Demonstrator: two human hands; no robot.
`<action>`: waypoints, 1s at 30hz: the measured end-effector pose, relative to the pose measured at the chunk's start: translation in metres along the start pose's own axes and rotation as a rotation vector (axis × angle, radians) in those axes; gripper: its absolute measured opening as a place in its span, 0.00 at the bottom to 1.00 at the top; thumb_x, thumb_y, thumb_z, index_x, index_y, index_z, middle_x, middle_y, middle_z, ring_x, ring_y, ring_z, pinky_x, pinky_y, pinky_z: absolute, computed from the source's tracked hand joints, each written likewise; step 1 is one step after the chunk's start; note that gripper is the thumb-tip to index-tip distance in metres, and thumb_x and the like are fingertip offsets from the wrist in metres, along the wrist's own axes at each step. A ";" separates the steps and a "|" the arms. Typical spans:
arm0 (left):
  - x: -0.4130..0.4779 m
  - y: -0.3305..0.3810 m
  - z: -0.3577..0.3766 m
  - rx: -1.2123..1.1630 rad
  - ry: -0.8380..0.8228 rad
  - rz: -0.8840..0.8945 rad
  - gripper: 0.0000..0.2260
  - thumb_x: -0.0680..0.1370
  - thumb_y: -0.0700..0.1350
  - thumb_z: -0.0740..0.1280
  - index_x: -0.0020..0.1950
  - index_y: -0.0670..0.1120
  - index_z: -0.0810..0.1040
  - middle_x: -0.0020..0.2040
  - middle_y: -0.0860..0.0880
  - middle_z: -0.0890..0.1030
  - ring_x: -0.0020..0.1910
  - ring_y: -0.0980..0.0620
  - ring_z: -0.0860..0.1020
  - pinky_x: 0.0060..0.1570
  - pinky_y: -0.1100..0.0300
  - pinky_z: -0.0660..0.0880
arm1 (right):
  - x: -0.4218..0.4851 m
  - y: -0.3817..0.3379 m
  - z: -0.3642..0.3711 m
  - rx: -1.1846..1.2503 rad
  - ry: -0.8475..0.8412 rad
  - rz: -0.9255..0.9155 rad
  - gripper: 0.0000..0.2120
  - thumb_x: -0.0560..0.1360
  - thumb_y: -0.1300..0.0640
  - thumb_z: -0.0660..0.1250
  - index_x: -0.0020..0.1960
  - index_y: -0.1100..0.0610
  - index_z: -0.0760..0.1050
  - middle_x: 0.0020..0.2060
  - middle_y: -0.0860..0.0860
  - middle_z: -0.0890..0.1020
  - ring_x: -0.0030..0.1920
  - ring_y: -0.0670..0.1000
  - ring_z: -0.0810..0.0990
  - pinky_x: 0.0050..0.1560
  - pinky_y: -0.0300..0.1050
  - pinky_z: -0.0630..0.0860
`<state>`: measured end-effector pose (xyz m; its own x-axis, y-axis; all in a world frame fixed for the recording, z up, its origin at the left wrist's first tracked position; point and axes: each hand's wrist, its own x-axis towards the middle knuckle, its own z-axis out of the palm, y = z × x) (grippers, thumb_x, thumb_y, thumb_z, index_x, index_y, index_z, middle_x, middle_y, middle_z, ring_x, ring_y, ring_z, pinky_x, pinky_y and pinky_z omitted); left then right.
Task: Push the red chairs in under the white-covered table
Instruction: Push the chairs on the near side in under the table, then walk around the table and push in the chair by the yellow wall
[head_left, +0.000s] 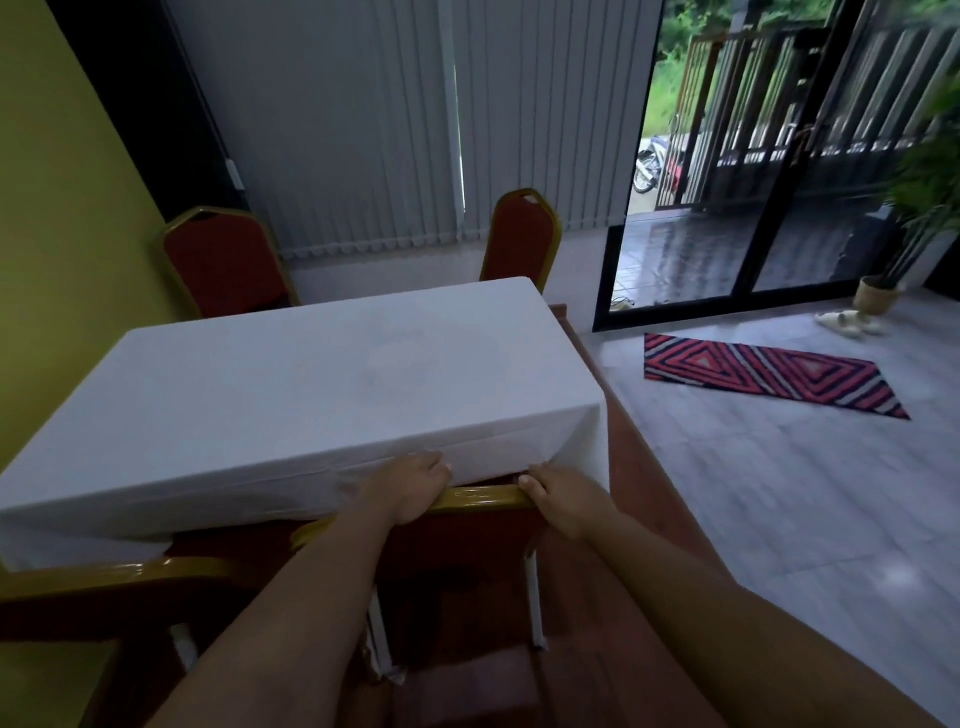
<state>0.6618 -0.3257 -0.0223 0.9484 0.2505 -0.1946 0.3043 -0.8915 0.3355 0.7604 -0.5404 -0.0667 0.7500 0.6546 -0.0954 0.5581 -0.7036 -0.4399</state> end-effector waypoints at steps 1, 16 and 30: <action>0.005 -0.001 0.000 0.019 -0.023 -0.023 0.22 0.82 0.55 0.52 0.72 0.47 0.67 0.74 0.46 0.65 0.72 0.46 0.64 0.68 0.55 0.60 | -0.002 0.012 -0.004 -0.027 -0.008 0.022 0.21 0.81 0.43 0.46 0.59 0.52 0.73 0.57 0.53 0.78 0.55 0.55 0.76 0.54 0.52 0.72; 0.134 0.140 0.056 0.212 -0.169 0.198 0.27 0.82 0.53 0.53 0.77 0.43 0.51 0.76 0.44 0.60 0.73 0.46 0.61 0.71 0.51 0.59 | 0.016 0.154 -0.055 -0.148 -0.138 0.421 0.28 0.81 0.42 0.46 0.77 0.52 0.51 0.78 0.55 0.52 0.76 0.58 0.54 0.73 0.59 0.52; 0.331 0.248 0.087 0.291 -0.069 0.295 0.28 0.82 0.54 0.52 0.77 0.42 0.52 0.77 0.43 0.56 0.76 0.45 0.54 0.73 0.48 0.51 | 0.136 0.286 -0.141 -0.238 -0.125 0.423 0.26 0.82 0.45 0.46 0.77 0.56 0.53 0.77 0.55 0.56 0.74 0.58 0.58 0.72 0.58 0.57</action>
<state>1.0431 -0.4970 -0.0831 0.9798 -0.0490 -0.1940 -0.0271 -0.9931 0.1142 1.0725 -0.6917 -0.0797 0.8880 0.3165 -0.3336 0.2911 -0.9485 -0.1252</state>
